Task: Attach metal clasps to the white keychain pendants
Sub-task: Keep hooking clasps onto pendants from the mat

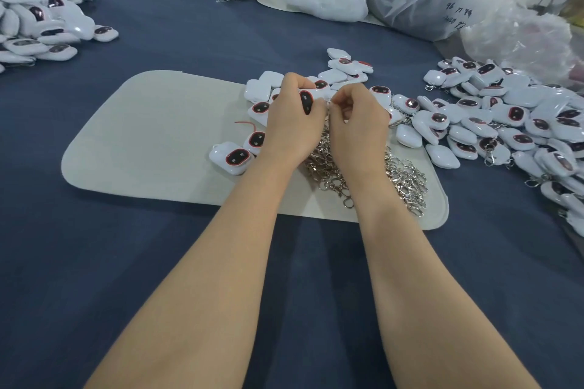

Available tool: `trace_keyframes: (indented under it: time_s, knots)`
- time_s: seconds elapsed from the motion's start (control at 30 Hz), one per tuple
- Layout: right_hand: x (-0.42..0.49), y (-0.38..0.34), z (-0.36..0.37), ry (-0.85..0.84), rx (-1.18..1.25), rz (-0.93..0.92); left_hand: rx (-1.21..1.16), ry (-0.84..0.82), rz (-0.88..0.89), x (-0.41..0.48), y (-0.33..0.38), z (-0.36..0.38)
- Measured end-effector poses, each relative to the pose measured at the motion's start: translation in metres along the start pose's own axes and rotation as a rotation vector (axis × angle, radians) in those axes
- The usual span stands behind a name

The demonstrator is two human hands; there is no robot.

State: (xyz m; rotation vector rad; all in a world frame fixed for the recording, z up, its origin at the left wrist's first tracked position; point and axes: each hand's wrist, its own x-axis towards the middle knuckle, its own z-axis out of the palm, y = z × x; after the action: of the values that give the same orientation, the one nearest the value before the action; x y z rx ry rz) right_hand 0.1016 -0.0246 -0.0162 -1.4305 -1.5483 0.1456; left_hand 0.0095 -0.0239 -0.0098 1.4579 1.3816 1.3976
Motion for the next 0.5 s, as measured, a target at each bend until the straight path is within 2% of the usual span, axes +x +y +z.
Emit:
trace_keyframes:
  time_s: [0.2, 0.3, 0.4, 0.5]
  knots:
    - [0.0003, -0.0002, 0.0000, -0.034, -0.014, 0.020, 0.062, -0.036, 0.112, -0.0027, 0.0003, -0.0009]
    - [-0.0003, 0.0001, -0.0004, -0.036, 0.001, 0.035, 0.071, -0.033, 0.114, -0.0027, 0.0018, -0.0007]
    - [-0.0003, -0.0028, -0.0021, -0.026, 0.113, 0.069, -0.049, -0.008, 0.006, -0.0009, 0.0049, -0.0004]
    - [-0.0001, -0.0058, -0.0035, -0.054, 0.222, 0.112, -0.292, 0.018, -0.186, 0.0013, 0.0091, -0.0024]
